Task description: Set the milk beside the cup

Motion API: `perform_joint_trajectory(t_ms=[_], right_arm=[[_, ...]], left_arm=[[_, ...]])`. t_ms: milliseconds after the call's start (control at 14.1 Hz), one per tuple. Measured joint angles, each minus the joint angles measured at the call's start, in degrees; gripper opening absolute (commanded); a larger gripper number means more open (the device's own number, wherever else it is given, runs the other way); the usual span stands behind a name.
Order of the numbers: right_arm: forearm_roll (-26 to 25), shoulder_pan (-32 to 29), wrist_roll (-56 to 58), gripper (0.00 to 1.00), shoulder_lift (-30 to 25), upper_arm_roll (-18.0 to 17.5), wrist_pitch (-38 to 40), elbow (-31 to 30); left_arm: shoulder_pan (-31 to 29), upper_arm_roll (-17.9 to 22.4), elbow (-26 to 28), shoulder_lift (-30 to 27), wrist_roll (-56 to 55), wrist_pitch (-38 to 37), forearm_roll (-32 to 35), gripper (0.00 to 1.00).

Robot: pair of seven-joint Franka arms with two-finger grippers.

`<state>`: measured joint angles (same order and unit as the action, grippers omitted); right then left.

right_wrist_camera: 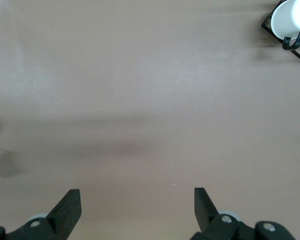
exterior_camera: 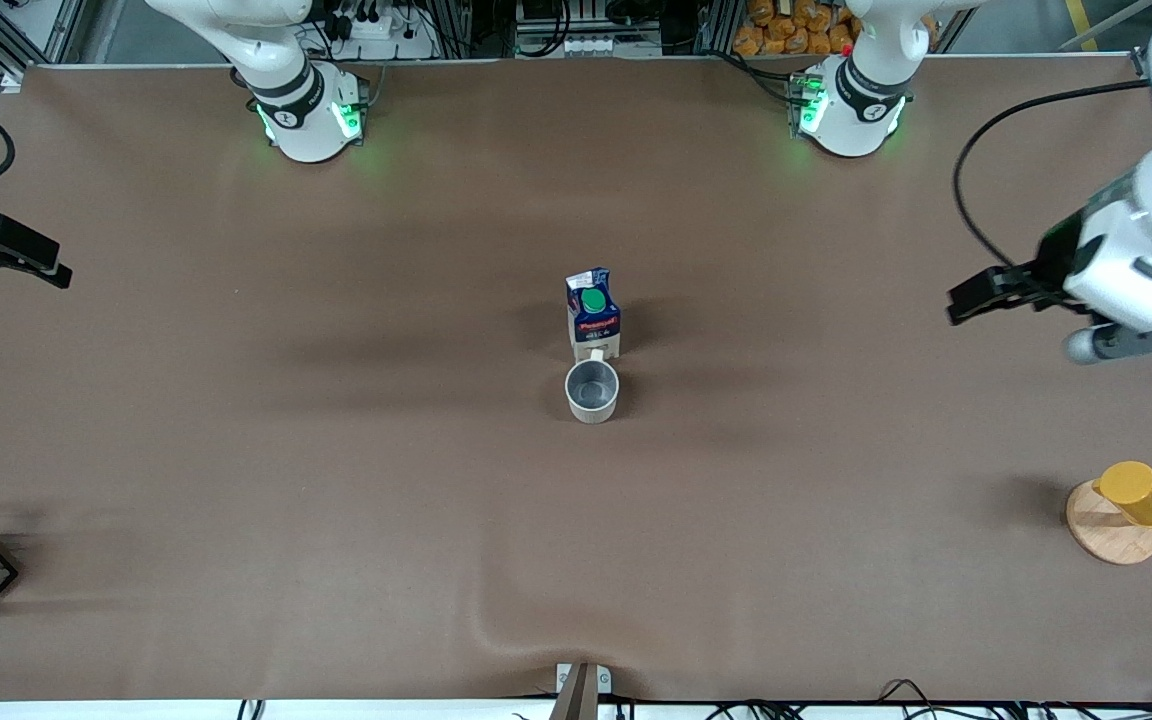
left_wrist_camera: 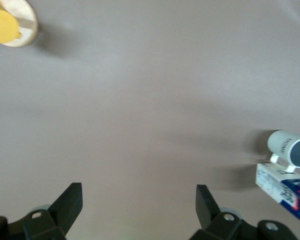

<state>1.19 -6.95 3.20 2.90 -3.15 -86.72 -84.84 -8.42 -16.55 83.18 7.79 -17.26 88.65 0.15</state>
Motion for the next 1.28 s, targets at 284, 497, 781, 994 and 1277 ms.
perform_joint_trajectory(t_ms=[284, 497, 781, 994, 1277], right_arm=[[0.0, 0.0, 0.0, 1.0, 0.0, -0.2, 0.0, 0.0], [0.0, 0.0, 0.0, 1.0, 0.0, -0.4, 0.0, 0.0], [0.0, 0.0, 0.0, 1.0, 0.0, -0.8, 0.0, 0.0], [0.0, 0.0, 0.0, 1.0, 0.0, -0.8, 0.0, 0.0], [0.0, 0.0, 0.1, 1.0, 0.0, -0.9, 0.0, 0.0]], left_arm=[[6.5, 10.8, 3.0, -4.3, 5.7, -0.1, 0.0, 1.0], [7.2, 12.4, 3.2, -5.5, 7.1, -1.6, 0.0, 1.0], [7.3, 13.2, 3.2, -5.6, 7.8, -1.8, 0.0, 1.0], [8.0, 13.2, 3.2, -5.6, 7.8, -1.8, 0.0, 1.0], [9.4, 13.1, 3.2, -5.6, 7.9, -1.9, 0.0, 1.0]])
